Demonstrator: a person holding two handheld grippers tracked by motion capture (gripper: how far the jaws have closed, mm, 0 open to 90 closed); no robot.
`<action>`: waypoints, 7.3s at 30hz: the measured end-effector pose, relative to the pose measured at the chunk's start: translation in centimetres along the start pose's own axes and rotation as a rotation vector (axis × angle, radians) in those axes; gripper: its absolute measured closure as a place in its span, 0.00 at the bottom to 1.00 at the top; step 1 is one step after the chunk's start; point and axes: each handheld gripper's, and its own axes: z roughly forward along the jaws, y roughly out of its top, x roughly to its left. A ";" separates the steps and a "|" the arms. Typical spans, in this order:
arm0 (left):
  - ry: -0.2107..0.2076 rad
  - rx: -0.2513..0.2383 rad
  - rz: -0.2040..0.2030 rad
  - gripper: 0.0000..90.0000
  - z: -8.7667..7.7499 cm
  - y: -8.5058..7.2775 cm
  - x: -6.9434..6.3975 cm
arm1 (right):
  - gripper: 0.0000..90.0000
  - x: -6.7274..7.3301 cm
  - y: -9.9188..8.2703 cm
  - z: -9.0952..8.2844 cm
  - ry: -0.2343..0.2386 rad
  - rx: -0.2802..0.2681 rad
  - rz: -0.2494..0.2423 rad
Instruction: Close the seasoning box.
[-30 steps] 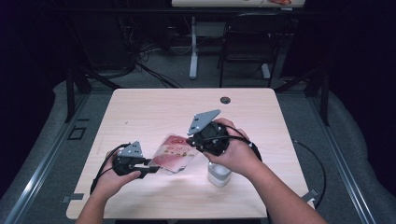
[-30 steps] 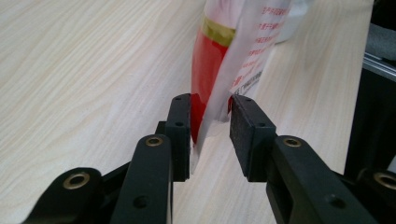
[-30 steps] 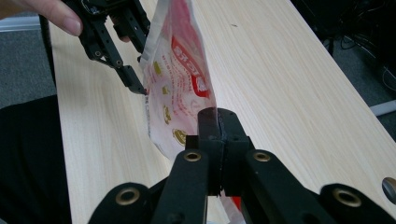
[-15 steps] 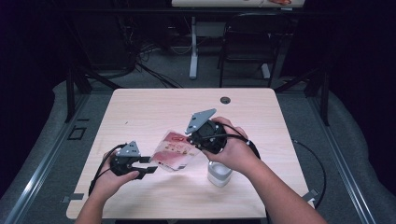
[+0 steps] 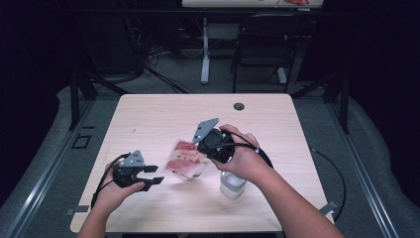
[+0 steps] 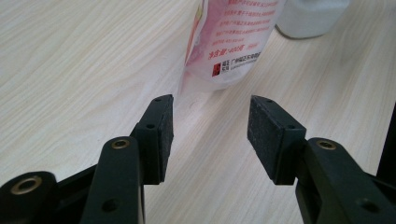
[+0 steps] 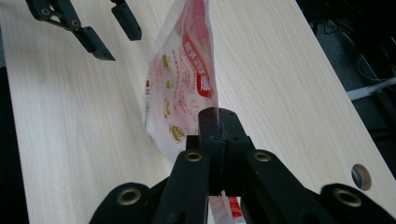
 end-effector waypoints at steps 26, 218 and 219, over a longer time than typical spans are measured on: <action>-0.002 0.020 0.007 0.57 0.4 -0.1 0.0 | 1.00 0.5 0.5 1.8 0.013 0.056 -0.025; 0.020 0.008 -0.033 0.53 -0.4 -1.2 1.0 | 0.98 -3.0 -14.7 -2.0 -0.104 -0.206 0.545; 0.021 0.008 -0.032 0.53 -0.4 -1.2 1.0 | 0.98 -2.8 -14.7 -1.9 -0.101 -0.209 0.541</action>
